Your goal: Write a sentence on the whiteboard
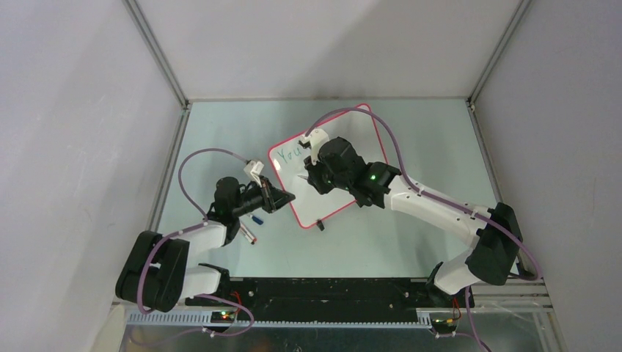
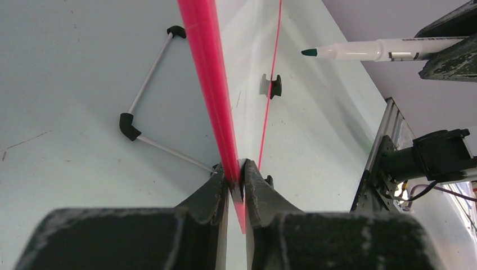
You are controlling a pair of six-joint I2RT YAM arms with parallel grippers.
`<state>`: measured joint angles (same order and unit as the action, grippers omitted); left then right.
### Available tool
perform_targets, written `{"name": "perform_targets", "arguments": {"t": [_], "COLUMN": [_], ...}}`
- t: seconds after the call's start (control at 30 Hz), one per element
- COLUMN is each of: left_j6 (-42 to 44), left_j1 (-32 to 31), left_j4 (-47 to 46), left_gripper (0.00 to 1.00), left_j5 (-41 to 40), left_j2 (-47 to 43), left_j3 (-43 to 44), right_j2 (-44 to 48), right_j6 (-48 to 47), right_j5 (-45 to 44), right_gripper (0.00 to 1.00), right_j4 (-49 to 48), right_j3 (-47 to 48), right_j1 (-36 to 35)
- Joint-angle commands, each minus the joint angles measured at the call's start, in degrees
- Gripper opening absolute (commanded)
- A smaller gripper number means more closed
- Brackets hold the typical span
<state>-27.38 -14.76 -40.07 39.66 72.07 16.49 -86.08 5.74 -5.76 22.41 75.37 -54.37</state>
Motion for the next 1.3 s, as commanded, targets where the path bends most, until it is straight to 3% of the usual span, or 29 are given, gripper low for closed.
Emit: {"name": "perform_targets", "arguments": {"t": [0.0,1.27], "left_j6": [4.79,5.01], "left_j1": [-0.17,-0.24], "left_j4": [4.90,4.92], "left_gripper": [0.04,0.06], "left_j5": [-4.80,-5.53], "left_j2": [-1.11,-1.11], "left_j3": [0.29,0.26], "right_j2": [0.69,-3.36], "right_j6": [-0.82,-0.65], "right_j5": [-1.65,-3.91], "right_gripper": [0.00,0.00], "right_j4": [-2.20,-1.76], "right_j3": [2.10,5.00], "right_j1": [-0.20,-0.20]}}
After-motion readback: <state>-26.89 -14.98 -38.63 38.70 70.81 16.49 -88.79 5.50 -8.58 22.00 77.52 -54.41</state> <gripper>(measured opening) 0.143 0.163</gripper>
